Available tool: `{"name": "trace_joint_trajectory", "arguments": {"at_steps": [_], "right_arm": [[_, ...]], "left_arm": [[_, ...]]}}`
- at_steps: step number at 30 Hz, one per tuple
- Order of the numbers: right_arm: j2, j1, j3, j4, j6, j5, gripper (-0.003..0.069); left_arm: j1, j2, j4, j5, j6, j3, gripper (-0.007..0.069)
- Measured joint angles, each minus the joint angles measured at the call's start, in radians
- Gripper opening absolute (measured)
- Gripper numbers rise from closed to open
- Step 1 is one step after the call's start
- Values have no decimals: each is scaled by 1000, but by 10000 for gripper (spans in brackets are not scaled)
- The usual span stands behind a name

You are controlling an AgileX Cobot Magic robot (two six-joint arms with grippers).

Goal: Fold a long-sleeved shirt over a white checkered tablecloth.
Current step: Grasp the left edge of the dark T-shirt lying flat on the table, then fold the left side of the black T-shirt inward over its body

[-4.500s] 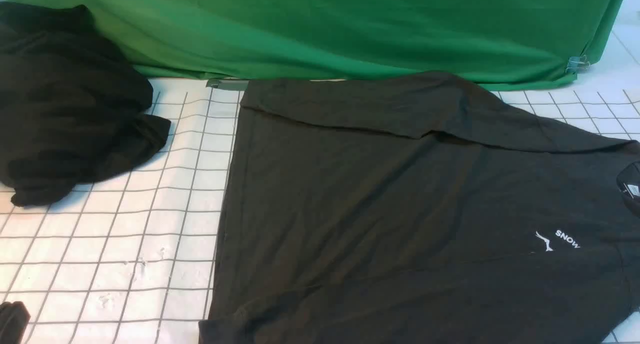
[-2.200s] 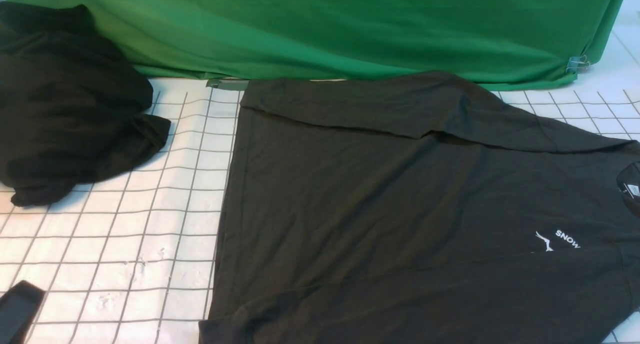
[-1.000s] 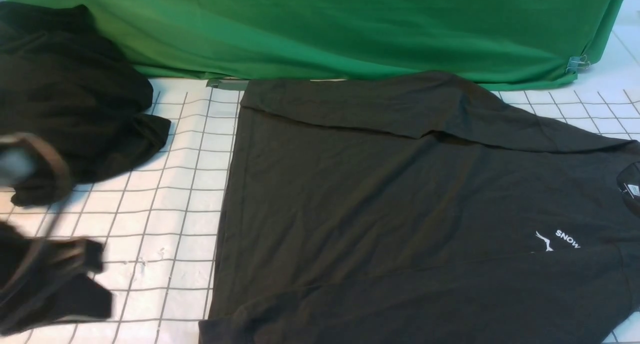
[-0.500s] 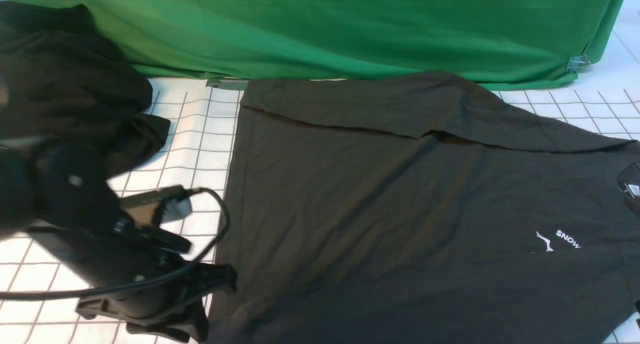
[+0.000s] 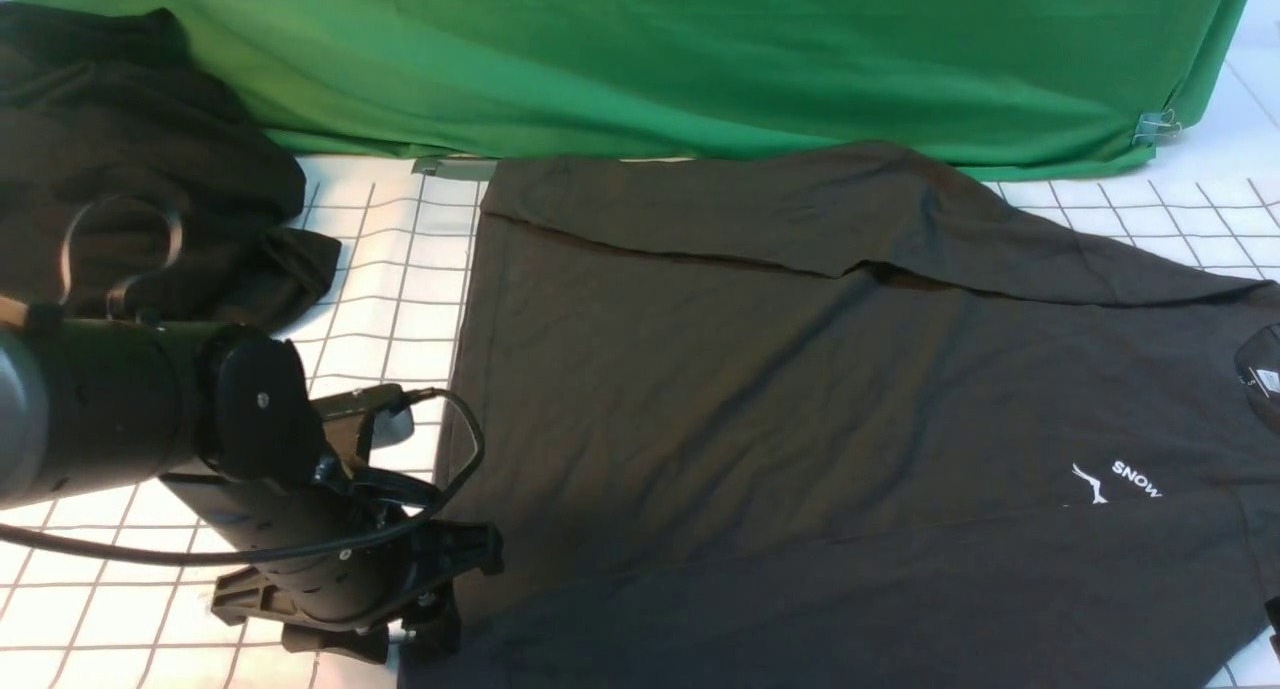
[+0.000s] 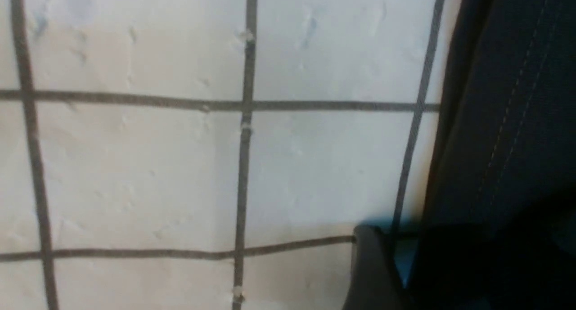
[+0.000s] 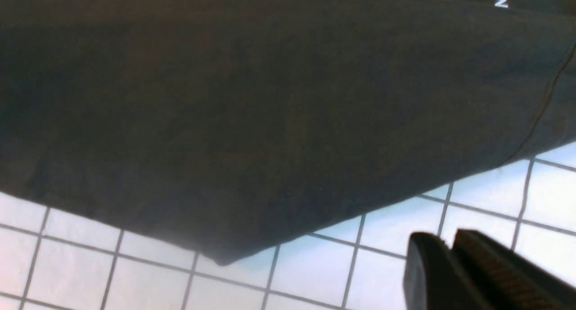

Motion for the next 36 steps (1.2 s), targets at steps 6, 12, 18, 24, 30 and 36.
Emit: {"name": "trace_joint_trajectory", "arguments": {"at_steps": [6, 12, 18, 24, 30, 36], "right_arm": [[0, 0, 0, 0, 0, -3, 90], [0, 0, 0, 1, 0, -9, 108], [0, 0, 0, 2, 1, -10, 123], [0, 0, 0, 2, 2, -10, 125], [0, 0, 0, 3, 26, -10, 134], [0, 0, 0, 4, 27, -12, 142]], "left_arm": [[0, 1, -35, 8, 14, 0, 180], [0, 0, -48, 28, 30, 0, 21], [-1, -73, -68, 54, 30, -4, 13], [-3, -221, -73, 97, 23, -96, 13], [-3, -228, -43, 109, 2, -306, 13], [39, -37, -11, 149, -3, -516, 13]]}}
